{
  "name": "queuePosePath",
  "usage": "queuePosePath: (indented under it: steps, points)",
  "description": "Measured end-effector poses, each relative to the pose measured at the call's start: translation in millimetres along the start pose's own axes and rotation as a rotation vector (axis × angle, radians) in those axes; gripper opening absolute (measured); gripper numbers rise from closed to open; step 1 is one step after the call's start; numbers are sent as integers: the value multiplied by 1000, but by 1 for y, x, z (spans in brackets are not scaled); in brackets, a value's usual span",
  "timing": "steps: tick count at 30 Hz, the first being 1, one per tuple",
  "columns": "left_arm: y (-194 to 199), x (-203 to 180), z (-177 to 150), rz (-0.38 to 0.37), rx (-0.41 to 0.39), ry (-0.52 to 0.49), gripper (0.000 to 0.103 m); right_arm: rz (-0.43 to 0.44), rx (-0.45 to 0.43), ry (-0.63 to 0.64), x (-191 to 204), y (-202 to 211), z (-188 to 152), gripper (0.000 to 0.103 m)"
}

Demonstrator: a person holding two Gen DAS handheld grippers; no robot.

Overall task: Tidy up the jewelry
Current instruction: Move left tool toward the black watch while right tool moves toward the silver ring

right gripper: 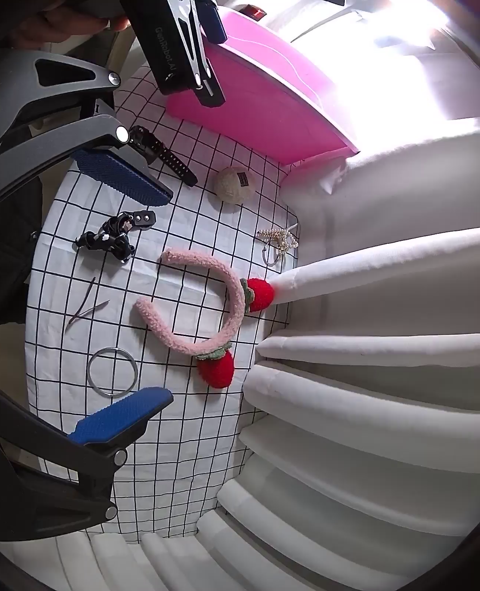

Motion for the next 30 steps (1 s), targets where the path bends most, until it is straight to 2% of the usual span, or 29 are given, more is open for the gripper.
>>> queuePosePath:
  steps: [30]
  points:
    - [1,0,5,8,-7,3,97,3,-1,-1,1,0,1,94]
Point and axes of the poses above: each gripper's, at about its wrist camera, not at the fingertips, and y roughly against the way its jaws point, x to its left, z to its top, the point moved 10 cm from there along -y, roughly the way its jaws point, and after that the axes turned 6 degrees about -y, right-handed, at the moved point
